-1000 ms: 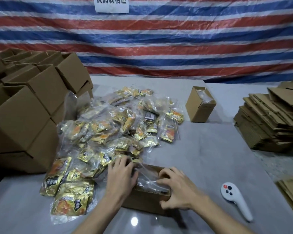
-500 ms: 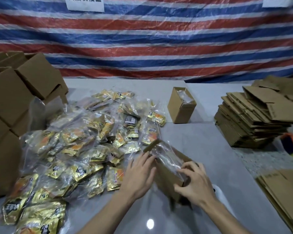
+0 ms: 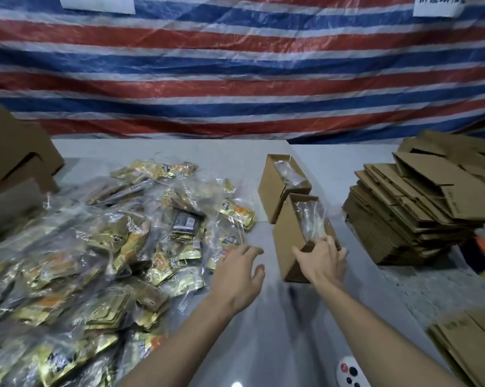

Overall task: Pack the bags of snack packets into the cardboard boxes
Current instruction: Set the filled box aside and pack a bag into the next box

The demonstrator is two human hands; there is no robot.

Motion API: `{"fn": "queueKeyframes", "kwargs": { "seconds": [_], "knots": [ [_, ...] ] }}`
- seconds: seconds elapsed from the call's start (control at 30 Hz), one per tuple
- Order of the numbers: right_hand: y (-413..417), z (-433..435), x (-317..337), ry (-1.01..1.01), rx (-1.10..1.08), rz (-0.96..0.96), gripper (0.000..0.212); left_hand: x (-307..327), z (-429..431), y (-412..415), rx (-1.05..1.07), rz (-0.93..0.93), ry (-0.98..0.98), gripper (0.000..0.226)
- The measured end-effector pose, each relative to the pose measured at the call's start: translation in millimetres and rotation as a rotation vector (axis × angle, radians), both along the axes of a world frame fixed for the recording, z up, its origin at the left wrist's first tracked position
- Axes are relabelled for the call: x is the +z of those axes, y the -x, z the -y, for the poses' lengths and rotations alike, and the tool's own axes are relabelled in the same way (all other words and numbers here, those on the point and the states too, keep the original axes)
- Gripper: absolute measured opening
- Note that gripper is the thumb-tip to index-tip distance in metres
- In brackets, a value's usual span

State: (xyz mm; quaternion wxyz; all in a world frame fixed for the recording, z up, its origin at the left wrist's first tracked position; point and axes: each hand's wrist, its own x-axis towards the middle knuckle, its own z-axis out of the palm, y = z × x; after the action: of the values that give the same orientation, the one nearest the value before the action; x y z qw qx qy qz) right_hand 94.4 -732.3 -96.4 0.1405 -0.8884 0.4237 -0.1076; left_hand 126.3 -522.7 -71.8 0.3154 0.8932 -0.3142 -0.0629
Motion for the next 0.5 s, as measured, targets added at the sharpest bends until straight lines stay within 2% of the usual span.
{"fn": "queueKeyframes", "kwargs": {
  "seconds": [0.27, 0.4, 0.5],
  "knots": [
    [-24, 26, 3, -0.037, 0.076, -0.019, 0.04, -20, -46, 31, 0.043, -0.083, 0.039, 0.034],
    [-13, 15, 6, -0.04, 0.055, -0.021, 0.074, -26, -83, 61, 0.077, -0.106, 0.055, 0.036],
    [6, -20, 6, 0.056, 0.134, 0.048, 0.084, -25, -110, 68, 0.143, -0.09, 0.026, 0.036]
  ]
}}
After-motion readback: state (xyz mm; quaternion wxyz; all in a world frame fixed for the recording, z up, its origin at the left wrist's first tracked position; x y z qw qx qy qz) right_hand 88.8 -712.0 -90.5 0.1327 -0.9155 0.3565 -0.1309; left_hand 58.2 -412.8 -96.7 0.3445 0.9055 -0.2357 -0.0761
